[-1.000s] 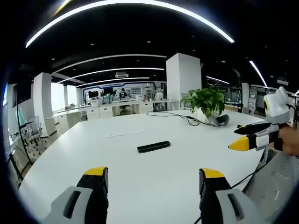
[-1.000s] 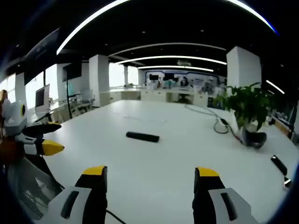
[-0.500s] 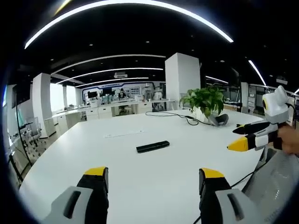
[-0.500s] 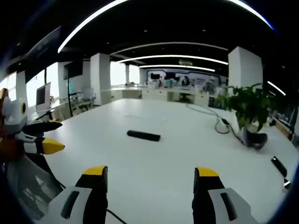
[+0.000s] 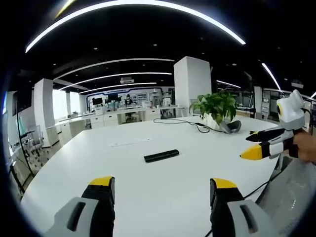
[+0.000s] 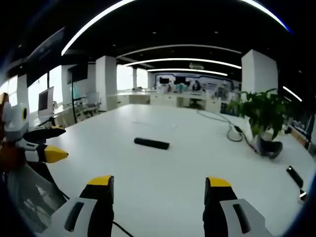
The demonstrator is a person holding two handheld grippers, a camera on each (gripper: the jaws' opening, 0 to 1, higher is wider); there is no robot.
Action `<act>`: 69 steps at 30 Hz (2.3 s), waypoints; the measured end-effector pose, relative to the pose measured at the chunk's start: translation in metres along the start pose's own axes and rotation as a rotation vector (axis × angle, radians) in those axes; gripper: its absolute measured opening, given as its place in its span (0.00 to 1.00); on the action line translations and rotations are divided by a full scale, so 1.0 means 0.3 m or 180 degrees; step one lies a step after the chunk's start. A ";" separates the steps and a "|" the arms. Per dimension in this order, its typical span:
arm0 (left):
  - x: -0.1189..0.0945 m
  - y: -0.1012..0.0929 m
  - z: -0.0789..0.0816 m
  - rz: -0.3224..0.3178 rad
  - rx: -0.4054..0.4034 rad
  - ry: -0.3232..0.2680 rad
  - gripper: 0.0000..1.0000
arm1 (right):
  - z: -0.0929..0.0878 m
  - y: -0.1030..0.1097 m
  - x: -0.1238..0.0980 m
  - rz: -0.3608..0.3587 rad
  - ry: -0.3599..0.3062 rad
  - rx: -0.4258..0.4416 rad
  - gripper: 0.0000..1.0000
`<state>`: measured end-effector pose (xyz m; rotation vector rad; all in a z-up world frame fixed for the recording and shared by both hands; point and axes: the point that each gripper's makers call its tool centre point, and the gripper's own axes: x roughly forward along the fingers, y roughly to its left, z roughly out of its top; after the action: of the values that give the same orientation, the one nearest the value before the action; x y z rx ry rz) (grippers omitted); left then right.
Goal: Press the specified remote control buttons in sequence, fully releasing each button before pressing the next.
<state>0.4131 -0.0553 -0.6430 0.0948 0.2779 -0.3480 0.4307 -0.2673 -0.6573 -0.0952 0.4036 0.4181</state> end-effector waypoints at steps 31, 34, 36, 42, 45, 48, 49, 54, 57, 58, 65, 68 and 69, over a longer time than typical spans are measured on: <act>0.016 -0.002 0.009 -0.0013 0.0062 0.0045 0.89 | 0.022 -0.008 0.014 0.0018 -0.0021 -0.0051 0.77; 0.018 -0.002 0.014 -0.0017 0.0065 0.0041 0.91 | 0.022 -0.008 0.015 0.0033 -0.0008 -0.0059 0.78; 0.021 0.002 0.015 -0.0014 0.0059 0.0047 0.92 | 0.026 -0.008 0.016 0.0046 -0.0011 -0.0069 0.78; 0.036 0.021 0.042 -0.0012 0.0115 0.0049 0.94 | 0.036 -0.005 0.029 0.0094 0.0008 -0.0119 0.77; 0.049 0.026 0.047 -0.0028 0.0167 0.0063 0.94 | 0.052 -0.011 0.037 0.0105 -0.0001 -0.0161 0.77; 0.069 0.026 0.047 -0.0069 0.0208 0.0086 0.94 | 0.073 -0.024 0.047 0.0100 -0.0019 -0.0209 0.76; 0.073 0.026 0.047 -0.0079 0.0218 0.0091 0.94 | 0.078 -0.028 0.049 0.0099 -0.0025 -0.0220 0.76; 0.098 0.035 0.050 -0.0117 0.0221 0.0118 0.94 | 0.098 -0.042 0.068 0.0105 -0.0020 -0.0289 0.76; 0.111 0.046 0.057 -0.0129 0.0232 0.0125 0.93 | 0.102 -0.046 0.077 0.0109 -0.0011 -0.0318 0.75; 0.117 0.050 0.062 -0.0133 0.0232 0.0124 0.93 | 0.105 -0.047 0.081 0.0113 -0.0012 -0.0325 0.75; 0.155 0.060 0.085 -0.0180 0.0273 0.0113 0.92 | 0.117 -0.062 0.112 0.0123 0.0002 -0.0366 0.75; 0.174 0.067 0.090 -0.0198 0.0290 0.0117 0.92 | 0.122 -0.070 0.127 0.0126 0.0011 -0.0389 0.75; 0.181 0.071 0.092 -0.0199 0.0292 0.0113 0.92 | 0.124 -0.073 0.132 0.0125 0.0011 -0.0394 0.75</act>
<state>0.4764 -0.0566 -0.6311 0.1829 0.3005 -0.4214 0.4864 -0.2660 -0.6388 -0.2086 0.3835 0.4816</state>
